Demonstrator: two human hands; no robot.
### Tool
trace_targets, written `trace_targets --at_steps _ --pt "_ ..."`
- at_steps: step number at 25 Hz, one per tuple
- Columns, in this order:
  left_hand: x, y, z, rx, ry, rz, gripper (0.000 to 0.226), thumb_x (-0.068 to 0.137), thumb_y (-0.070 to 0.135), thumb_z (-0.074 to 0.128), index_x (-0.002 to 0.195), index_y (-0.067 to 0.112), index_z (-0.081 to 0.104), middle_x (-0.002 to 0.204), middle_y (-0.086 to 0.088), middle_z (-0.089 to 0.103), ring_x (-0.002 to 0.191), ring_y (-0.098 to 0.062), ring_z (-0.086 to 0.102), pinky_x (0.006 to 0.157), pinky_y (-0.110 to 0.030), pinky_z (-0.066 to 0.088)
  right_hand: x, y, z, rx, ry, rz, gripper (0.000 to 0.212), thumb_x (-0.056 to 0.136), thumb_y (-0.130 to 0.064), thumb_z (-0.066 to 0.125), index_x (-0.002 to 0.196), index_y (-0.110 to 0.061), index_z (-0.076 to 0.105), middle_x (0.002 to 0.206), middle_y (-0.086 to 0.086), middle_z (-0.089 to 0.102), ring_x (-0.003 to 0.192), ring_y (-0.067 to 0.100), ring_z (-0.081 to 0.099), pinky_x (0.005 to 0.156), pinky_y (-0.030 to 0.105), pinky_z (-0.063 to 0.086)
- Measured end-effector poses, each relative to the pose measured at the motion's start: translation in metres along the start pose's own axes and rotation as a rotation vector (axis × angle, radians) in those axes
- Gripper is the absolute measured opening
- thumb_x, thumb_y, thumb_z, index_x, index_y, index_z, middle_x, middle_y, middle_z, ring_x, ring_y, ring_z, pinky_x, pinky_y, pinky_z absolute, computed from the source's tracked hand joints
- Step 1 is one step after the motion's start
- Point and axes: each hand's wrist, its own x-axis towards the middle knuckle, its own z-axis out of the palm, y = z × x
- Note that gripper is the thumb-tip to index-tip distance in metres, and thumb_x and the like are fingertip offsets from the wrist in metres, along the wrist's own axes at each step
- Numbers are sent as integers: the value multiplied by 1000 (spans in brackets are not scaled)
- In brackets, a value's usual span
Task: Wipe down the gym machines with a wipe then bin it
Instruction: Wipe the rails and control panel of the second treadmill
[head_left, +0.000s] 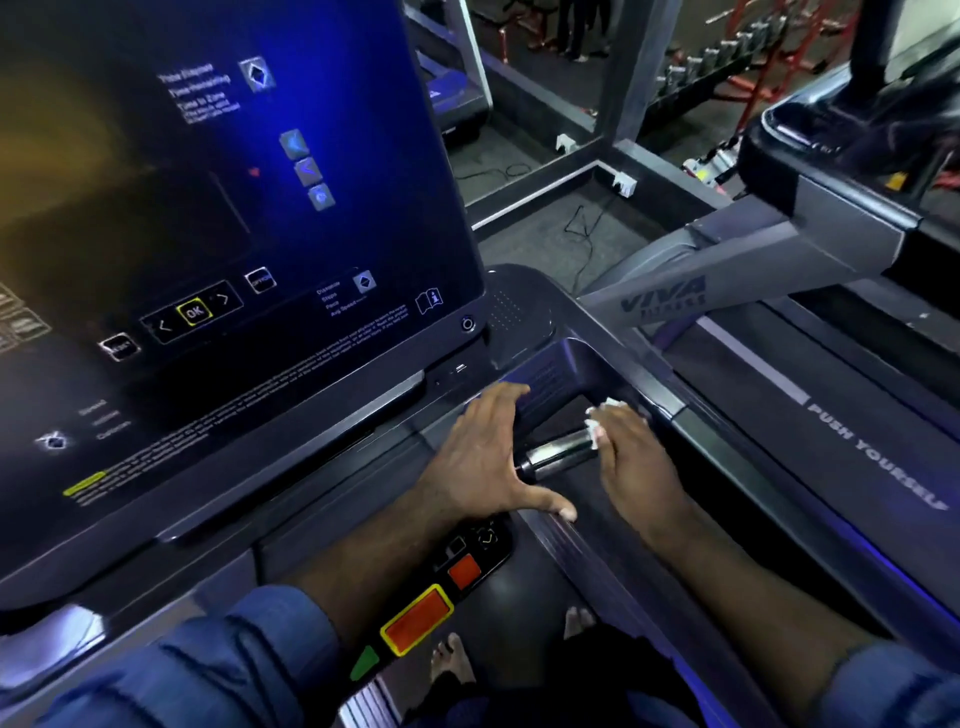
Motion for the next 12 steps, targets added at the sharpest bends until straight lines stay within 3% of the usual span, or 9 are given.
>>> trace_targets --at_steps 2,4,6,9,12 --pt "-1 3 -2 -11 14 -27 143 45 96 71 158 25 19 158 10 25 145 -14 29 123 -48 32 -7 -44 23 86 -123 -145 27 99 -11 53 120 -13 70 124 3 68 126 26 59 115 42 39" --pt "-2 4 -4 -8 45 -73 131 56 94 70 157 26 22 155 9 28 141 -13 32 121 -44 34 -14 -66 26 231 -232 -386 31 88 4 57 113 -10 70 115 0 68 114 21 62 110 37 42" --pt "-6 5 -4 -21 138 -136 112 70 92 62 153 25 30 148 8 35 134 -11 37 116 -39 38 0 -51 13 217 -283 -540 37 89 -2 57 123 -10 70 122 1 69 117 17 62 112 33 43" --pt "-21 -4 -5 -14 307 -281 77 86 87 48 134 27 49 128 10 49 119 -9 46 107 -33 42 31 -23 -2 175 -338 -463 27 102 -20 57 123 -18 75 118 -3 75 110 14 69 99 34 52" --pt "-49 -19 -11 103 355 -475 56 95 80 39 109 29 57 106 10 57 102 -13 54 95 -39 49 67 -42 0 292 -373 -197 22 104 -24 61 107 -15 80 101 0 80 97 19 74 88 39 56"
